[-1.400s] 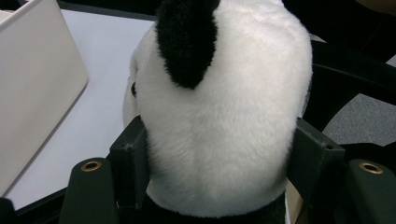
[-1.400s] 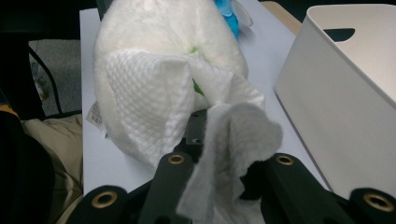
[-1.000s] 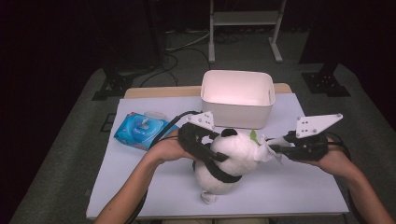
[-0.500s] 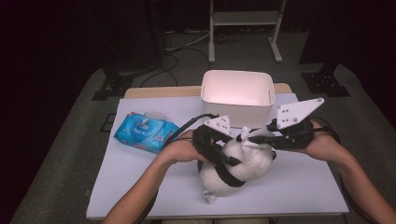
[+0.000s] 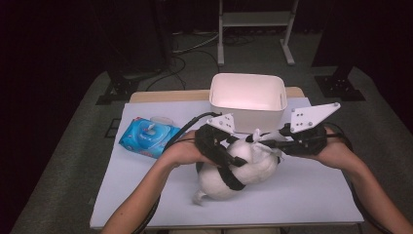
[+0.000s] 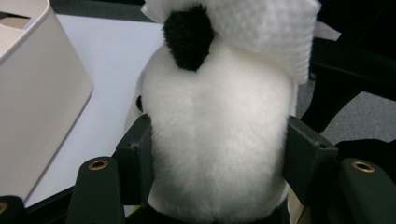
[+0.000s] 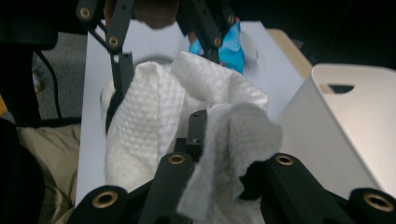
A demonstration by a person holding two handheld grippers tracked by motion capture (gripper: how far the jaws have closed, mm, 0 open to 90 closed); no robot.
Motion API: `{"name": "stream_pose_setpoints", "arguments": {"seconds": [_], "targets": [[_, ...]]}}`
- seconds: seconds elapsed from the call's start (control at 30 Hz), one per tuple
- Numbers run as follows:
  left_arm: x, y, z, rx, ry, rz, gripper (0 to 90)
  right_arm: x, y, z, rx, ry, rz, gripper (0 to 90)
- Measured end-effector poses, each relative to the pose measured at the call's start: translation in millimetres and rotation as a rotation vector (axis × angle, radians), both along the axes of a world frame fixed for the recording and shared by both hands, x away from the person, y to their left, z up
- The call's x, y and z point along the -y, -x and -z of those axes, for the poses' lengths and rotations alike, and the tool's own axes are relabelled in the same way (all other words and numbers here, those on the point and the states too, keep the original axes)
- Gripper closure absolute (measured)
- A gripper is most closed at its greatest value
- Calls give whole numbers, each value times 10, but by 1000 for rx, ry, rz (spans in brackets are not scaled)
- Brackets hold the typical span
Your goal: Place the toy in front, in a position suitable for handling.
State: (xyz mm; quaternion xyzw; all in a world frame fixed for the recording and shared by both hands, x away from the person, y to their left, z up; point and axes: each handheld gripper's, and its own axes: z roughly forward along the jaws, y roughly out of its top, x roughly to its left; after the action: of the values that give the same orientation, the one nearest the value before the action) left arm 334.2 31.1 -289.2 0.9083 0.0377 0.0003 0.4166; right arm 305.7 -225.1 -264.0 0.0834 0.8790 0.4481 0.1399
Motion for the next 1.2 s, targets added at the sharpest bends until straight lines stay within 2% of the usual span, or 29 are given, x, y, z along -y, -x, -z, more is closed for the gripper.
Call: {"name": "stream_pose_setpoints", "arguments": {"seconds": [0.07, 0.13, 0.23, 0.4, 0.47, 0.5, 0.53, 0.57, 0.67, 0.77, 0.9, 1.03, 1.1, 1.2], "targets": [[23, -17, 93, -11, -34, 0, 355, 2, -15, 93, -19, 32, 2, 777], [61, -16, 194, -24, -38, 8, 350, -5, -24, 218, -37, 63, 2, 777], [113, -23, 230, -28, -37, 6, 338, 14, -26, 305, -46, 51, 7, 777], [218, -27, 236, -21, -61, 19, 328, 32, -26, 283, -38, 39, 14, 777], [257, -19, 258, -20, -62, 29, 321, 42, -26, 278, -44, 18, 6, 777], [281, -15, 274, -21, -69, 30, 313, 41, -26, 292, -49, 28, 5, 777], [296, -11, 288, -20, -74, 31, 298, 35, -23, 329, -43, 62, 15, 776], [310, -6, 302, -19, -81, 38, 293, 39, -28, 354, -47, 68, 15, 776], [339, -1, 332, -20, -81, 49, 276, 93, -37, 448, -82, 57, 21, 776], [364, 2, 335, -16, -87, 49, 261, 153, -34, 499, -96, 45, 33, 776], [362, 0, 336, -10, -98, 52, 252, 215, -25, 558, -102, 48, 47, 775], [310, -6, 357, 5, -131, 21, 225, 292, -28, 636, -116, 54, 75, 775], [263, -10, 371, 1, -132, 13, 220, 332, -30, 682, -129, 39, 79, 774], [166, -13, 398, -6, -122, 8, 220, 380, -35, 761, -139, 46, 94, 773]]}}
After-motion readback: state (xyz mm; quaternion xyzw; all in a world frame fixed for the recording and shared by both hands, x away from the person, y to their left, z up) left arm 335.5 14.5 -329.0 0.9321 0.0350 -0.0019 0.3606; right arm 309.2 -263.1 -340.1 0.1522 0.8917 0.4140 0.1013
